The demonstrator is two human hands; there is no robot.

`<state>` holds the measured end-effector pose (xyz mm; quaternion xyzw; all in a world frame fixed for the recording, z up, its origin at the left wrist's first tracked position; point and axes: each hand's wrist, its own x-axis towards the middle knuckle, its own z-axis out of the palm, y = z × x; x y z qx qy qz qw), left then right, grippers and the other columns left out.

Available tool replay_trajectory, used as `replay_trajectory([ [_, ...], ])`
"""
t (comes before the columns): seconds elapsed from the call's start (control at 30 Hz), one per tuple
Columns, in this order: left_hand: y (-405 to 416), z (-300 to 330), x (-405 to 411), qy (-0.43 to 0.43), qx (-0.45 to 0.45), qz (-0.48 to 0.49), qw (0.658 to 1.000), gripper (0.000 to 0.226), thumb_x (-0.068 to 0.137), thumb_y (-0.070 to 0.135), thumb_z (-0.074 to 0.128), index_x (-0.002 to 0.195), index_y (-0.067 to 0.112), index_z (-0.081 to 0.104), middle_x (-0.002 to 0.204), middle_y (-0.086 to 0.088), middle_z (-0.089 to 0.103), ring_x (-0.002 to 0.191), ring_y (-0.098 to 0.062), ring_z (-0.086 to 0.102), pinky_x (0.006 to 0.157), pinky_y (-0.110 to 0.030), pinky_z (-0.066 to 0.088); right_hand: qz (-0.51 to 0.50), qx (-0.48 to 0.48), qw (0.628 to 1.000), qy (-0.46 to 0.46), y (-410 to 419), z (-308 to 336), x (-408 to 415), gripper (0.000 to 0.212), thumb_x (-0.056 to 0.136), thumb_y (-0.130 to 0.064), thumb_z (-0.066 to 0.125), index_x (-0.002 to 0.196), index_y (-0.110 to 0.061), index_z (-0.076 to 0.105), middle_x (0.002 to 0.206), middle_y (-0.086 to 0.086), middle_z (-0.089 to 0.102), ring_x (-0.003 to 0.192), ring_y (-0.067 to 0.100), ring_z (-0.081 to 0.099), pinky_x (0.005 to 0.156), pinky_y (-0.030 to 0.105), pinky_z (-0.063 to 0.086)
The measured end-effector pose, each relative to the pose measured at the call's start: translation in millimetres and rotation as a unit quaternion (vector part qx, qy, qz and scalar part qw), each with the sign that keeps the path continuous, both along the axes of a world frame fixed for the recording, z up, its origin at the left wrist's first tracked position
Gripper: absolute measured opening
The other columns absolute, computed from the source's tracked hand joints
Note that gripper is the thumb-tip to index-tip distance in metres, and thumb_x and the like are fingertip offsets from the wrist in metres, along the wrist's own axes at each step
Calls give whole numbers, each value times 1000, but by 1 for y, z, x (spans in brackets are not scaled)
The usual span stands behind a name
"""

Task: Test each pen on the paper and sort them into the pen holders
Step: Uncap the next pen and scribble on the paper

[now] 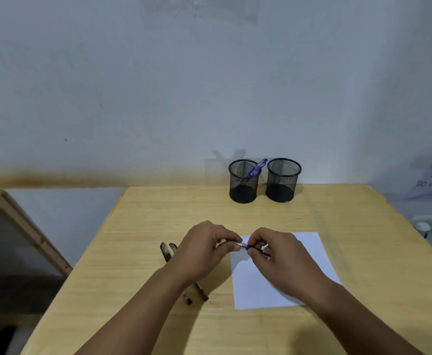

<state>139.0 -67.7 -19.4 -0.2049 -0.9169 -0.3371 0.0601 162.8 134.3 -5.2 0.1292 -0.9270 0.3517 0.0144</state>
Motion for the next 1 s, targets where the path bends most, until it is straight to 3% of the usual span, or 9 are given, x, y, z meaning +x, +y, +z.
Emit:
replay_trajectory([
  [0.13,7,-3,4,-23,31,6,999,11,92,38,66,99,40,74,87,24,70,87,-4,53,78,-29,45,-9,-15,1000,21,1,-2,-1,11,87,-45,66,83,-34,66,74,-21,67,70,-1,61,61,22,50],
  [0.4,12,-1,4,-41,34,-9,999,13,94,26,66,98,32,77,81,22,67,86,3,52,71,-9,36,-65,16,998,-9,2,-6,5,19,85,-55,61,83,-37,66,75,-20,68,70,2,63,58,34,55],
  [0.5,13,2,3,-64,41,-3,997,12,92,27,68,96,33,77,82,21,68,82,0,55,70,-15,42,-56,5,998,-17,4,-9,3,18,86,-53,61,83,-36,66,76,-19,69,72,2,63,61,34,56],
  [0.57,12,2,1,-77,35,24,996,10,91,32,69,96,36,77,86,22,70,81,-2,56,73,-25,48,-53,-28,998,-20,5,-12,2,13,88,-45,64,83,-33,67,76,-15,70,72,3,63,64,34,56],
  [0.63,9,1,-2,-76,31,83,993,11,89,35,70,98,37,76,87,26,69,82,2,56,71,-25,47,-71,-64,995,-34,10,-17,-1,4,91,-29,64,88,-32,66,82,-13,70,70,3,62,62,26,54],
  [0.7,4,-1,-4,-74,17,160,984,15,89,38,69,103,37,74,90,27,68,84,5,56,71,-21,44,-96,-140,981,-91,16,-20,-1,22,92,-13,58,98,-33,64,93,-11,70,67,5,64,61,22,55],
  [0.73,1,-2,-4,-74,2,198,977,17,88,41,67,103,37,73,92,27,68,84,4,58,72,-22,45,-106,-195,967,-126,19,-22,0,30,91,-8,55,104,-33,64,97,-8,70,69,8,67,67,27,60],
  [0.83,-5,-9,-5,-62,-57,278,957,21,87,53,63,99,39,73,90,23,70,83,-3,63,77,-28,52,-120,-322,924,-169,24,-26,4,39,92,-2,55,117,-31,60,100,4,70,79,18,74,76,32,62],
  [1.0,-6,-22,-5,-49,-128,296,945,27,84,55,62,101,36,71,86,20,71,85,-7,64,89,-34,47,-143,-349,912,-162,26,-34,14,22,95,-5,58,105,-19,71,101,9,69,75,19,75,74,29,62],
])
